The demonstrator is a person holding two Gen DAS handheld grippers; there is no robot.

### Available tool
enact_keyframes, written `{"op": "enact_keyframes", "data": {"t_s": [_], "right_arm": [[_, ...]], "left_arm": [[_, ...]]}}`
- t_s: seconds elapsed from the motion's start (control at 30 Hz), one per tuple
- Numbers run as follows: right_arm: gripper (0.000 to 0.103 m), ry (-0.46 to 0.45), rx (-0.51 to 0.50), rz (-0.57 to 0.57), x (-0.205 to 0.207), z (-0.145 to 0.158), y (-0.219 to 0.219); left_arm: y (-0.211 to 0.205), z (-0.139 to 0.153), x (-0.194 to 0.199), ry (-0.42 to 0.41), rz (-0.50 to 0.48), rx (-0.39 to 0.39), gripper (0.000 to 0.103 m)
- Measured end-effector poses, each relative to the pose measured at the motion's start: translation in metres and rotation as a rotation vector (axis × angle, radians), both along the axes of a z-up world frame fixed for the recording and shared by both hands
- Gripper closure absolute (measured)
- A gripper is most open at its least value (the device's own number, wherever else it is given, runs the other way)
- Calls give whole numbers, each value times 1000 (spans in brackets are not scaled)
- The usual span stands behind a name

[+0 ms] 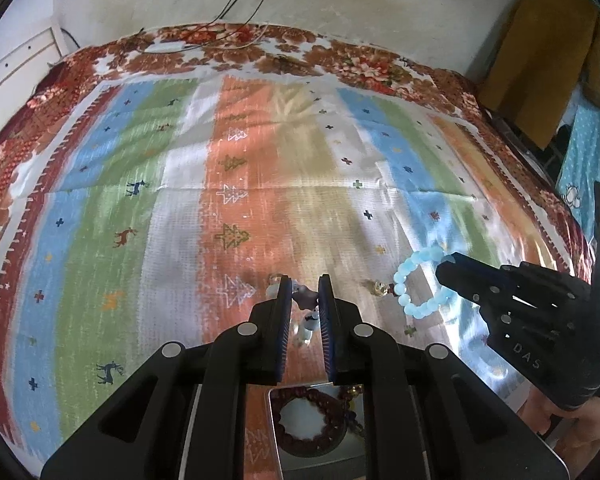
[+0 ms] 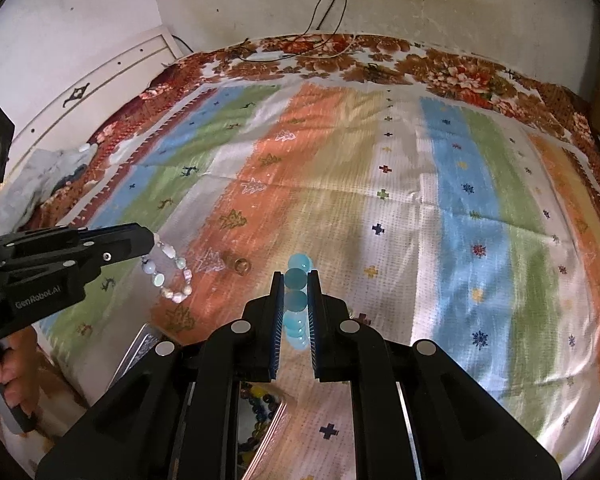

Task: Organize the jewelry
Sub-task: 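Carry both bracelets over the silver tin and open both tools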

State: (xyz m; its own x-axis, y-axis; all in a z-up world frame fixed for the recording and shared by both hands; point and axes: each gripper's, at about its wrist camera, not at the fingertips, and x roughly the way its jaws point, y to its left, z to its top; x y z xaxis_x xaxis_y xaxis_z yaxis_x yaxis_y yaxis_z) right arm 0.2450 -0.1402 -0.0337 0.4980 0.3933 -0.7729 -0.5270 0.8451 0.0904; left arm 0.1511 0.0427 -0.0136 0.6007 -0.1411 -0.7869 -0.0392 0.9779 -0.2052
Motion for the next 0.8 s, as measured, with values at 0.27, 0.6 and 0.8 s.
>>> {"op": "enact_keyframes", "data": {"t_s": [0.27, 0.6, 0.8], "right_arm": [[91, -43, 23, 8, -21, 12, -4], [91, -48, 54, 13, -38, 16, -12], [91, -49, 69, 31, -52, 17, -12]], "left_arm": [[-3, 5, -17, -31, -5, 9, 90], [-10, 10, -41, -65, -28, 13, 90], [-15, 9, -55, -74, -47, 14, 90]]}}
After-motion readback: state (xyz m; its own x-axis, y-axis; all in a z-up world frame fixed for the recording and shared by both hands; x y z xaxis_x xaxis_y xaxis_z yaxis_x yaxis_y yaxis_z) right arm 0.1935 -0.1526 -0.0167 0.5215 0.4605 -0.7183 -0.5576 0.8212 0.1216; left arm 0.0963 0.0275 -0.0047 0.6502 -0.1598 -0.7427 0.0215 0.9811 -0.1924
